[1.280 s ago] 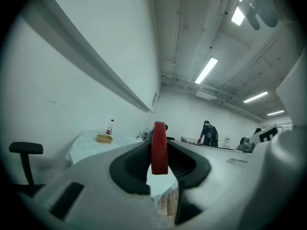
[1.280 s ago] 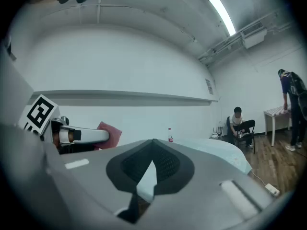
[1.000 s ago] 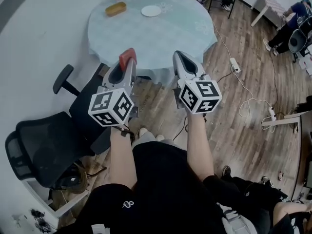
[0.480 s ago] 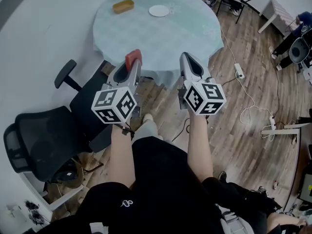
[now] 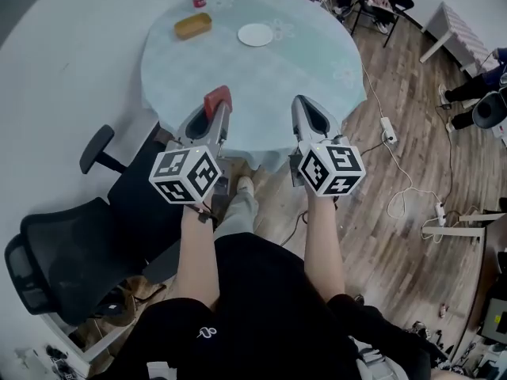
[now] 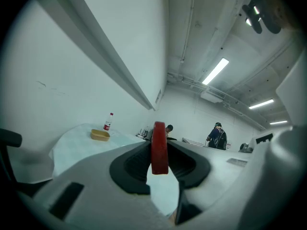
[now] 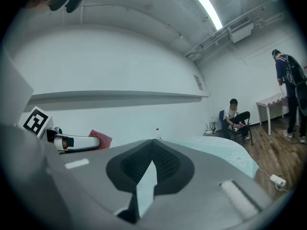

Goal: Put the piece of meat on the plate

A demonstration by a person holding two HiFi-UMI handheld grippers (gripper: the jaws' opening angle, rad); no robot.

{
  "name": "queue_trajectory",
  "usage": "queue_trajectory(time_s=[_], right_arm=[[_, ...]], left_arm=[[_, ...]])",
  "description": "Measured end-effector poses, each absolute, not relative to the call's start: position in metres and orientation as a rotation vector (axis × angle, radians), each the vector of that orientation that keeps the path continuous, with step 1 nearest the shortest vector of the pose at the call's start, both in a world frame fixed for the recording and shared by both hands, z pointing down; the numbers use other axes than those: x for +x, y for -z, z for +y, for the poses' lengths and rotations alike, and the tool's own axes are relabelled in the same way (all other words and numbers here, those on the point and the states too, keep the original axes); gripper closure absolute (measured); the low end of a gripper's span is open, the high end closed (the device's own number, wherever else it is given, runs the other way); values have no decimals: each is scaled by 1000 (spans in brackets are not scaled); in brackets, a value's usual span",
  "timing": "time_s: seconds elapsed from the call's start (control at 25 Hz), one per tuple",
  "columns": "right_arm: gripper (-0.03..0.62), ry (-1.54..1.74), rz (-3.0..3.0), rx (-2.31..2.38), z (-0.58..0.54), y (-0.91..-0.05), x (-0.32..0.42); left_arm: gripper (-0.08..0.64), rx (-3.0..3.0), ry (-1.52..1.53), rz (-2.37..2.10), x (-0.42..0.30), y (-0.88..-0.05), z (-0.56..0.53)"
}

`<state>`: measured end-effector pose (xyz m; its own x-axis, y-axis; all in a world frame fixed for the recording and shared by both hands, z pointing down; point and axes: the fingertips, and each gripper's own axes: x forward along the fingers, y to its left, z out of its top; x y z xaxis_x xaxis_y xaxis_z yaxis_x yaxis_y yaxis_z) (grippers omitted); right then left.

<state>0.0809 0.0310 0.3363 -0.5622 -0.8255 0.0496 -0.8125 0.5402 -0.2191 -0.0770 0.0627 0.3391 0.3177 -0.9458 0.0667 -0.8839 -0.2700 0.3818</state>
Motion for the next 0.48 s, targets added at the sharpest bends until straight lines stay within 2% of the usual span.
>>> queue_trajectory(time_s=[0.48], right_arm=[[581, 435, 2749, -1538, -170, -367, 41]], left_arm=[[468, 2123, 145, -1544, -113, -397, -157]])
